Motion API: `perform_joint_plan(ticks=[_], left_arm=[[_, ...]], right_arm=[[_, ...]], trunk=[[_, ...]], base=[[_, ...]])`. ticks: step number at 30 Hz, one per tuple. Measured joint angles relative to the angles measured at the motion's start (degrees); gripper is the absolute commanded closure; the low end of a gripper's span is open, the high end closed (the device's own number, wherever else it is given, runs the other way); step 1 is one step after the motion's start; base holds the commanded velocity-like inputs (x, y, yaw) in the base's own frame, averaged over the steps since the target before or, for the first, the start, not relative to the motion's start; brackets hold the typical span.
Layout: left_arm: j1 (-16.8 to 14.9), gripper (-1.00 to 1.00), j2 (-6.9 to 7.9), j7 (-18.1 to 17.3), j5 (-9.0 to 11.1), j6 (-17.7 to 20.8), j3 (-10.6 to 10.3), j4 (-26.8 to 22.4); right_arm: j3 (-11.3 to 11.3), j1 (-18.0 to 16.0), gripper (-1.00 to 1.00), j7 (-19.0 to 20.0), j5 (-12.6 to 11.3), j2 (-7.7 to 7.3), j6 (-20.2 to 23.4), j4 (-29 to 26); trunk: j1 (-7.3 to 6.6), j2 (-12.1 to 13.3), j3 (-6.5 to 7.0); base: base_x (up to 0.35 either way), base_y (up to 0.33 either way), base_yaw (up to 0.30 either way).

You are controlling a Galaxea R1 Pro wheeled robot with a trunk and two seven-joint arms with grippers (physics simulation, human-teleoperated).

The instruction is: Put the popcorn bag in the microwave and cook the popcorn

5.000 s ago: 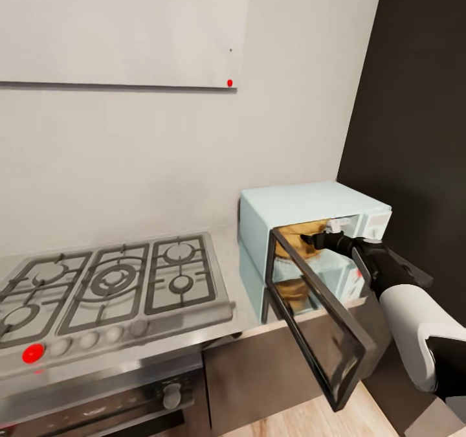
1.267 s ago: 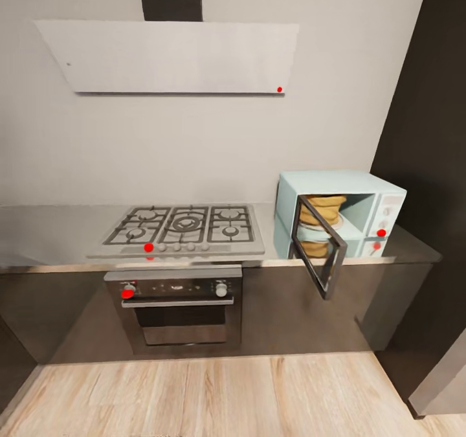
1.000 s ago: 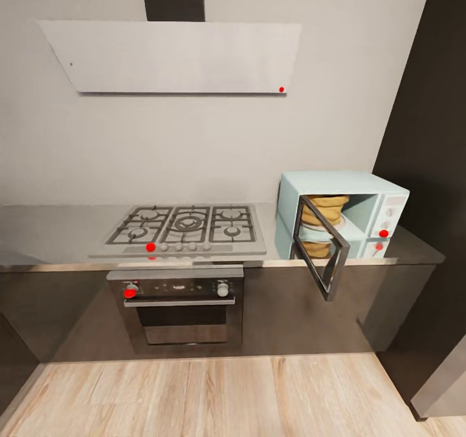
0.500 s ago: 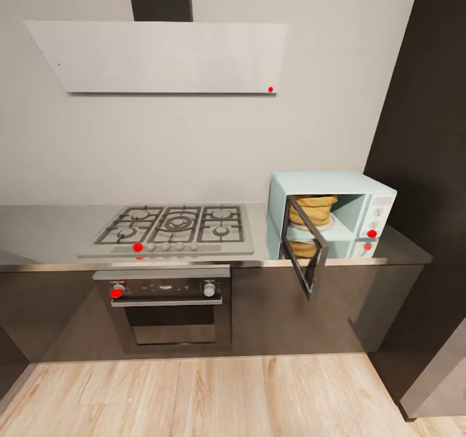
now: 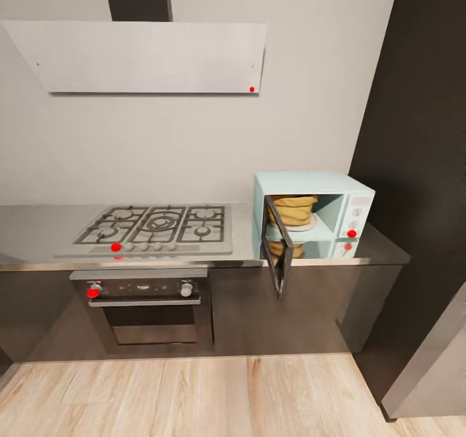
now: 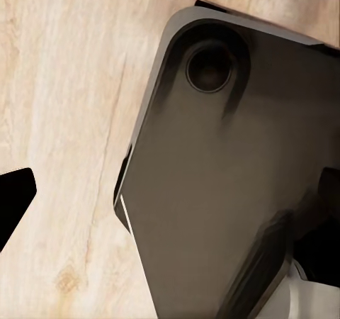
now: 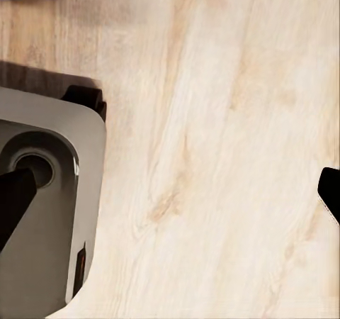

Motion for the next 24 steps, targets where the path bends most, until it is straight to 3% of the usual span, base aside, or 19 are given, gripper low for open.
perform_joint_plan(ticks=[24], left_arm=[[0.0, -1.0, 0.0, 0.0, 0.1, 0.0, 0.0, 0.0]], right_arm=[[0.0, 0.0, -1.0, 0.1, -0.1, -0.45, -1.6, 0.0]], trunk=[[0.0, 0.0, 0.0]], base=[[0.0, -0.278, 0.0]])
